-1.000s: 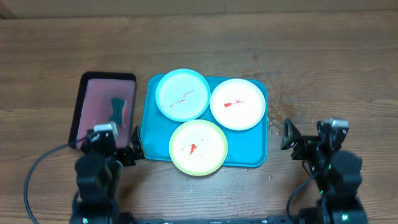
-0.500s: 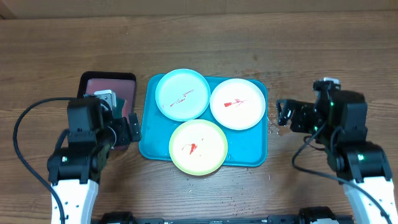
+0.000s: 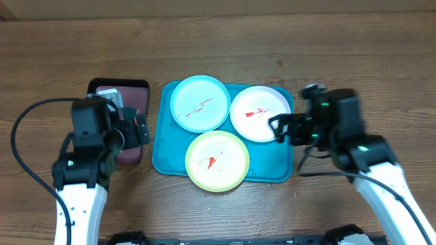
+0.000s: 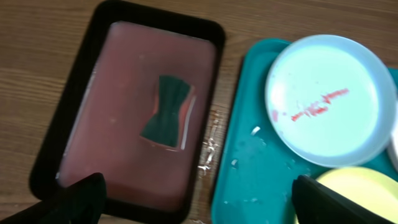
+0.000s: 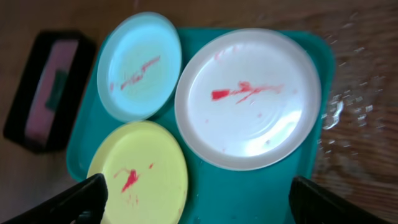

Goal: Clean dirty plates on tray and stack at the side

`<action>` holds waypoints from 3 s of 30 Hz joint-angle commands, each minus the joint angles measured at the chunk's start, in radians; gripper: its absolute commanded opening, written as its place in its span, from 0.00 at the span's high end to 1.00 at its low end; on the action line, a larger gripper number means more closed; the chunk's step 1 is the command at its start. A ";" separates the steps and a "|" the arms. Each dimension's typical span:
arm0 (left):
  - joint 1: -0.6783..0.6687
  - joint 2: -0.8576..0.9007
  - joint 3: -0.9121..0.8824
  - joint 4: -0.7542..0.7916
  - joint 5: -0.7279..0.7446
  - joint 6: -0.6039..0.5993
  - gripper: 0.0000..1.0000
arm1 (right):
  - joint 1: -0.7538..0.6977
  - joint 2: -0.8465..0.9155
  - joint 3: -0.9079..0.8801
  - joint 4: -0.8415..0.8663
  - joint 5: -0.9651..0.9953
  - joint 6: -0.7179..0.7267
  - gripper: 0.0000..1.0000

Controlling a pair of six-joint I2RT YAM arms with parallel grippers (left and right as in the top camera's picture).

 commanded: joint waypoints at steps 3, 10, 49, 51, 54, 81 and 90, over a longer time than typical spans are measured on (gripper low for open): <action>0.052 0.130 0.078 -0.009 -0.093 0.003 0.10 | 0.173 0.175 0.030 -0.020 0.129 -0.003 0.14; 0.059 0.311 0.093 0.013 -0.129 0.002 0.13 | 0.242 0.347 0.030 -0.026 0.145 0.001 0.29; 0.057 0.750 0.092 0.345 -0.095 0.152 0.71 | 0.243 0.396 0.029 -0.019 0.038 0.005 0.43; 0.057 0.755 0.092 0.345 -0.095 0.152 0.87 | 0.243 0.396 0.029 -0.019 0.038 0.005 0.44; 0.057 0.750 0.098 0.345 -0.095 0.148 0.96 | 0.242 0.396 0.029 -0.019 0.039 0.005 0.48; 0.364 0.479 0.145 0.115 0.538 0.232 0.96 | 0.277 0.396 0.029 -0.056 0.005 -0.039 0.49; 0.401 0.282 0.018 0.170 0.591 0.278 0.95 | 0.293 0.396 0.029 -0.054 0.013 -0.058 0.50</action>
